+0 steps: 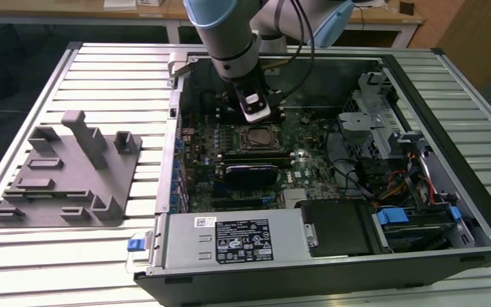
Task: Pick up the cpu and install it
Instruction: 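Install the first cpu locking lever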
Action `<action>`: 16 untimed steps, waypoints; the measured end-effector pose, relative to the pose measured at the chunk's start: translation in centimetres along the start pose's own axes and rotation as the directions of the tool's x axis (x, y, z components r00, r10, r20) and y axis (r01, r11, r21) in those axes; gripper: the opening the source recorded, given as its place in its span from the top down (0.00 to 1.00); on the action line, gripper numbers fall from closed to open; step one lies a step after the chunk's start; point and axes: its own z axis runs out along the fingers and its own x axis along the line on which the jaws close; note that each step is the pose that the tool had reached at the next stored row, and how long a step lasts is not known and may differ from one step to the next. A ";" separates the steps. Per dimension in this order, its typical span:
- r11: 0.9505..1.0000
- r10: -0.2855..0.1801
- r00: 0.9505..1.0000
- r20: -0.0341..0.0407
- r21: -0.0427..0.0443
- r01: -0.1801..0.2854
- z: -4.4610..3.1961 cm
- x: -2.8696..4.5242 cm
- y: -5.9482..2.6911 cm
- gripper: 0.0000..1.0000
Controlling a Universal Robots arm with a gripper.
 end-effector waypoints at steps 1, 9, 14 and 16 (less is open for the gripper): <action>1.000 0.000 1.000 0.000 0.000 0.000 0.02 0.01 -0.01 0.89; 1.000 0.000 1.000 0.000 0.000 0.000 0.18 0.03 -0.13 0.89; 1.000 0.001 1.000 0.000 0.000 -0.001 0.30 0.03 -0.24 0.89; 1.000 0.001 1.000 0.000 0.000 -0.001 0.36 0.04 -0.28 0.89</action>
